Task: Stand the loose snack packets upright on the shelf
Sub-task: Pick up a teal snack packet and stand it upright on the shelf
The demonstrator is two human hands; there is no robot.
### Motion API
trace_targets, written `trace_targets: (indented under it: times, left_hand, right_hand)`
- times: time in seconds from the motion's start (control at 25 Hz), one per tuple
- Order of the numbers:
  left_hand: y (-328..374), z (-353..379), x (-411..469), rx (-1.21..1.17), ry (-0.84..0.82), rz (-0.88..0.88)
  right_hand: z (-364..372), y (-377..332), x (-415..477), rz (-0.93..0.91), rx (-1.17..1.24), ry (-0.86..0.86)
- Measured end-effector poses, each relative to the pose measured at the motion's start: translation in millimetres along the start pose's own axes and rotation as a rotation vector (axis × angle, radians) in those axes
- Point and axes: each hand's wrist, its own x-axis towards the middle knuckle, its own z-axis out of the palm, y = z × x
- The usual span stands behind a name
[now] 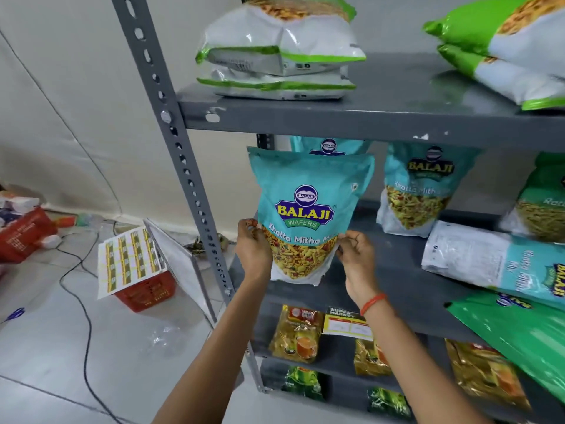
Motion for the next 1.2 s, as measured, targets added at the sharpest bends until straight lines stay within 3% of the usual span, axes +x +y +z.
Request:
trace_targets:
  times: [0.24, 0.44, 0.56, 0.72, 0.84, 0.96, 1.2]
  left_hand:
    - [-17, 1, 34, -0.001, 0.001, -0.07]
    - [-25, 2, 29, -0.017, -0.016, -0.022]
    - [-27, 6, 6, -0.086, -0.071, 0.096]
    - [-20, 23, -35, 0.082, -0.034, 0.48]
    - [-10, 50, -73, 0.147, -0.116, 0.676]
    - [-6, 84, -110, 0.166, -0.229, 0.751]
    - [-8, 172, -217, 0.198, -0.509, 0.742]
  right_hand:
    - [36, 11, 6, -0.044, -0.02, 0.035]
    - [39, 16, 8, -0.038, -0.054, 0.064]
    - [38, 13, 6, -0.079, -0.051, 0.064]
    - [23, -6, -3, -0.343, -0.14, 0.103]
    - [-7, -24, -9, -0.594, -0.274, 0.134]
    - [-52, -38, -10, -0.783, -0.43, 0.173]
    - [-211, -43, -18, -0.754, -0.656, 0.312]
